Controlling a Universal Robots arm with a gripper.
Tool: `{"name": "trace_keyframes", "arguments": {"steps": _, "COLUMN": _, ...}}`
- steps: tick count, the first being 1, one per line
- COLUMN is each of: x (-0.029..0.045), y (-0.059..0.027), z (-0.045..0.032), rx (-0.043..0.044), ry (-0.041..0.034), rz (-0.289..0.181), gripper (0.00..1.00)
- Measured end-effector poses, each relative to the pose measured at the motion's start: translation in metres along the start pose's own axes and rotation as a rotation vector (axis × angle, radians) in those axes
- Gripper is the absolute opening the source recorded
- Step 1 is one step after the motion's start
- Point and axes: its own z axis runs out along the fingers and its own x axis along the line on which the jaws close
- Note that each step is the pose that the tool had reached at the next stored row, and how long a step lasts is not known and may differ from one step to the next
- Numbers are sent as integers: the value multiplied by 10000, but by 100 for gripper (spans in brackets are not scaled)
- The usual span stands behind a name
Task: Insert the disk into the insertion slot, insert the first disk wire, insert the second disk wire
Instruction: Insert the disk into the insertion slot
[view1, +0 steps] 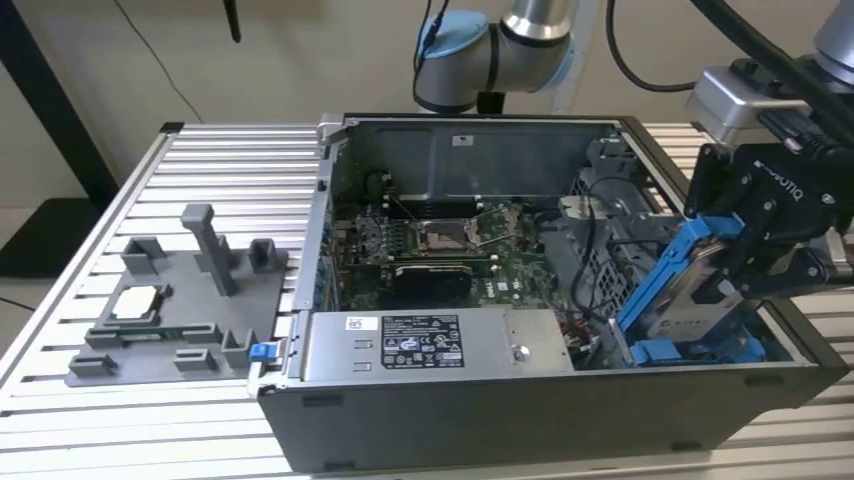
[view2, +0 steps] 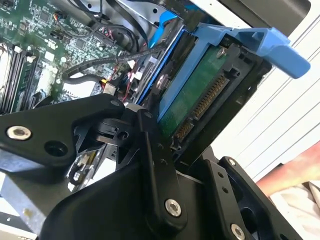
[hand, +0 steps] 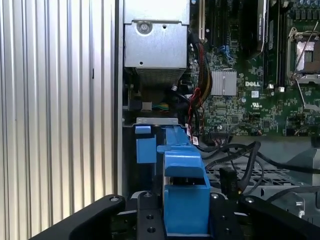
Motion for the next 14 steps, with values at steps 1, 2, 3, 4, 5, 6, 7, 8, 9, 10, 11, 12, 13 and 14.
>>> {"name": "trace_keyframes", "arguments": {"steps": 1, "x": 0, "y": -2, "z": 0, "rx": 5, "ry": 0, "rz": -2, "gripper": 0}}
{"name": "trace_keyframes", "arguments": {"steps": 2, "x": 0, "y": -1, "z": 0, "rx": 1, "ry": 0, "rz": -2, "gripper": 100}}
{"name": "trace_keyframes", "arguments": {"steps": 3, "x": 0, "y": -1, "z": -5, "rx": 0, "ry": -3, "rz": -1, "gripper": 100}}
{"name": "trace_keyframes", "arguments": {"steps": 4, "x": -1, "y": 0, "z": -21, "rx": 0, "ry": -2, "rz": -1, "gripper": 100}}
{"name": "trace_keyframes", "arguments": {"steps": 5, "x": -2, "y": 2, "z": -45, "rx": -1, "ry": -4, "rz": 1, "gripper": 100}}
{"name": "trace_keyframes", "arguments": {"steps": 6, "x": -2, "y": 3, "z": -74, "rx": -1, "ry": -1, "rz": 1, "gripper": 100}}
{"name": "trace_keyframes", "arguments": {"steps": 7, "x": -4, "y": 4, "z": -105, "rx": -1, "ry": -3, "rz": 1, "gripper": 100}}
{"name": "trace_keyframes", "arguments": {"steps": 8, "x": -5, "y": 6, "z": -136, "rx": -1, "ry": -3, "rz": 0, "gripper": 100}}
{"name": "trace_keyframes", "arguments": {"steps": 9, "x": -7, "y": 7, "z": -160, "rx": -1, "ry": -1, "rz": 0, "gripper": 100}}
{"name": "trace_keyframes", "arguments": {"steps": 10, "x": -10, "y": 7, "z": -170, "rx": -1, "ry": -2, "rz": 0, "gripper": 100}}
{"name": "trace_keyframes", "arguments": {"steps": 11, "x": -20, "y": 8, "z": -171, "rx": -1, "ry": -6, "rz": -1, "gripper": 100}}
{"name": "trace_keyframes", "arguments": {"steps": 12, "x": -37, "y": 12, "z": -172, "rx": 0, "ry": -5, "rz": 0, "gripper": 100}}
{"name": "trace_keyframes", "arguments": {"steps": 13, "x": -56, "y": 17, "z": -173, "rx": 5, "ry": -8, "rz": 0, "gripper": 100}}
{"name": "trace_keyframes", "arguments": {"steps": 14, "x": -75, "y": 21, "z": -172, "rx": 10, "ry": -12, "rz": -1, "gripper": 100}}
